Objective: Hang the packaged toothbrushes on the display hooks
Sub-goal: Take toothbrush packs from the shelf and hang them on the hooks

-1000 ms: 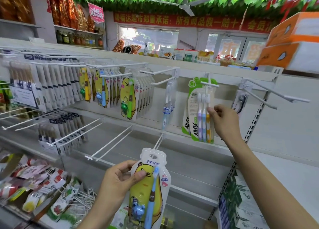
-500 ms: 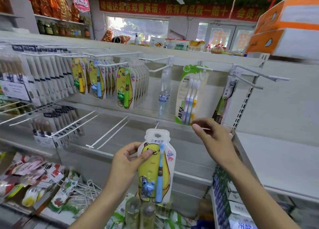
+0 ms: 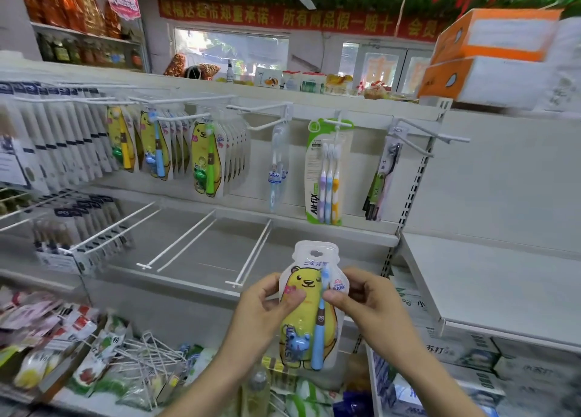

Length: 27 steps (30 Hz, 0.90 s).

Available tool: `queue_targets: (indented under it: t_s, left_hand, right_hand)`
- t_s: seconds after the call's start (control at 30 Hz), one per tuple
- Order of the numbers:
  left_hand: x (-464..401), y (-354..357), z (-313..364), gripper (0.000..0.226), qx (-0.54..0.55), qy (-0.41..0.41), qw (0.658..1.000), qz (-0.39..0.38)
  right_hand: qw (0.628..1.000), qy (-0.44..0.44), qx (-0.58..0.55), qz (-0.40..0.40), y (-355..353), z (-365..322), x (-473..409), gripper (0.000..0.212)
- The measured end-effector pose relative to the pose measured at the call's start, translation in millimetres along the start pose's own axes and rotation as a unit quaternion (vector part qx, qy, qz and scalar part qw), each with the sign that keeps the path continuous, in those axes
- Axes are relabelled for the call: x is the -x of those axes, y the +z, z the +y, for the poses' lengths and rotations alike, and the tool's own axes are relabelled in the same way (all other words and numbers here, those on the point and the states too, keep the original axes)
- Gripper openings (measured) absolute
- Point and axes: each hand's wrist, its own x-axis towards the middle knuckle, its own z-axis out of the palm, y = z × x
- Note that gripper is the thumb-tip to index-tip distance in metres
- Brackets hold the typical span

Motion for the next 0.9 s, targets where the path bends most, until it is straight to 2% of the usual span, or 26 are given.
queue_targets:
  t_s: [0.17,0.33,0.5,0.7,0.9]
  left_hand:
    - [4.5,22.0,-14.2,0.04,-0.03,-0.049,0.996,-0.067]
    - [-0.4,82.6,-20.5,0.037,-0.051,-0.061,0.992,-0.092]
    - [3.5,179.2,-20.4,0.035,-0.098,-0.054,0.986,-0.125]
    - [18.5,318.6,-23.0,0.019,-0.084,-0.042,0.982,-0.163]
    - [27.5,441.9,-33.3,0.022,-0.087,-0.046,0.971,-0.217]
  right_hand:
    - [0.999,-0.006,-0.029,0.035,-29.8,3.4,10.4,0.018]
    - [0.997,-0.004,-0.012,0.082,-88.6,5.6,41.2,0.015]
    - [0.99,-0.01,0.034,0.138,-173.5,14.2,89.9,0.005]
    - [0.981,0.008,0.064,0.184,-296.7,17.5,157.3,0.01]
    - [0.972,0.037,0.085,0.217,-405.0,22.0,218.4,0.014]
